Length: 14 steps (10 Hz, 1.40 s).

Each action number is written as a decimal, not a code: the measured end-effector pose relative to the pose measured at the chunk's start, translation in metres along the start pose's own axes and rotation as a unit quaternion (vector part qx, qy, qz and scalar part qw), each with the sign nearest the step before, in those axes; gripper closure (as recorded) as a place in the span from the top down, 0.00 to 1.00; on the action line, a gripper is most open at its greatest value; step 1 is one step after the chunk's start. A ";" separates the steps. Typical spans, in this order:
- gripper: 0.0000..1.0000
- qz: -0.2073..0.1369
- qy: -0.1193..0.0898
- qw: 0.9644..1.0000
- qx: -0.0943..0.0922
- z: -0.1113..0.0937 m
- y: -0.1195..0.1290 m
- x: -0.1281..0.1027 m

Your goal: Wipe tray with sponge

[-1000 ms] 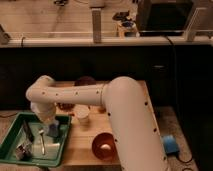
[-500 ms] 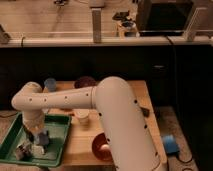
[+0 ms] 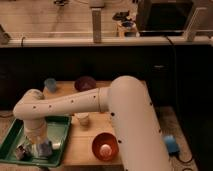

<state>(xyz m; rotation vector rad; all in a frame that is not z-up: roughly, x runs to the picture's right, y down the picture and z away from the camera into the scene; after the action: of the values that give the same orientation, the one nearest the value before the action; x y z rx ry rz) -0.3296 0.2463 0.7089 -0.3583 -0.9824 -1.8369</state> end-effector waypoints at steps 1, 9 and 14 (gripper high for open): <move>0.00 0.007 0.002 1.000 -0.009 -0.004 0.011 -0.004; 0.00 0.049 0.029 0.998 -0.033 -0.020 0.067 0.034; 0.00 0.050 0.029 0.998 -0.033 -0.020 0.066 0.034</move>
<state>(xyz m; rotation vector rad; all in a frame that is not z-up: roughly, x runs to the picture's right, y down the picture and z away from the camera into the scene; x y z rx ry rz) -0.2850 0.1974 0.7490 -0.3856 -0.8507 -1.7815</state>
